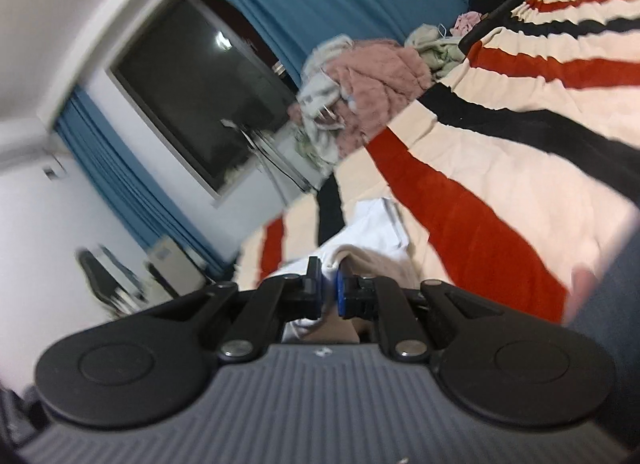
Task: Fold clothes
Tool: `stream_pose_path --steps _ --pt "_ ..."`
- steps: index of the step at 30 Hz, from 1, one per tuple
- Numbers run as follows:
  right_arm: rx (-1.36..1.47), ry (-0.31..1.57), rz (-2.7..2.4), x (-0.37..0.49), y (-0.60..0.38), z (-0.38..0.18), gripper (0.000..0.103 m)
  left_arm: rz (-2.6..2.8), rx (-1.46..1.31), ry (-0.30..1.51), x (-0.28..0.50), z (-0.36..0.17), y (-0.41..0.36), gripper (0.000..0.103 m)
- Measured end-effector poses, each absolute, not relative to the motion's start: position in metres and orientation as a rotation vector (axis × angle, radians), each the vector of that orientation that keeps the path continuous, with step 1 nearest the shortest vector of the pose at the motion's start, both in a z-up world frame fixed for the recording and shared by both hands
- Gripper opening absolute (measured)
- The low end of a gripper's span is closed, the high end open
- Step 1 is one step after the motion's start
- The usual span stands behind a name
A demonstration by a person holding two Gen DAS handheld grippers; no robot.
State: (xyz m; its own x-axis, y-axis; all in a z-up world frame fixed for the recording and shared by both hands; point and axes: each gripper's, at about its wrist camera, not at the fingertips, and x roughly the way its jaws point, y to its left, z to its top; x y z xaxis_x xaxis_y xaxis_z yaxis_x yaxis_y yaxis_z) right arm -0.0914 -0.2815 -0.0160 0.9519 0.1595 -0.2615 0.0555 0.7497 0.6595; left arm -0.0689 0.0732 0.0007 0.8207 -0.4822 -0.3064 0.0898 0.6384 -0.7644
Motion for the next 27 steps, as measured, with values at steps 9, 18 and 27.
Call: stream_pose_path --steps 9,18,27 --pt "0.744 0.428 0.0 0.104 -0.285 0.001 0.011 -0.185 -0.817 0.635 0.127 0.011 0.056 0.006" --pt "0.796 0.455 0.003 0.186 -0.303 -0.06 0.011 -0.254 -0.715 0.594 0.214 -0.032 0.04 0.007" --pt "0.703 0.46 0.147 0.196 -0.291 -0.059 0.093 -0.345 -0.566 0.579 0.227 -0.035 0.032 0.088"
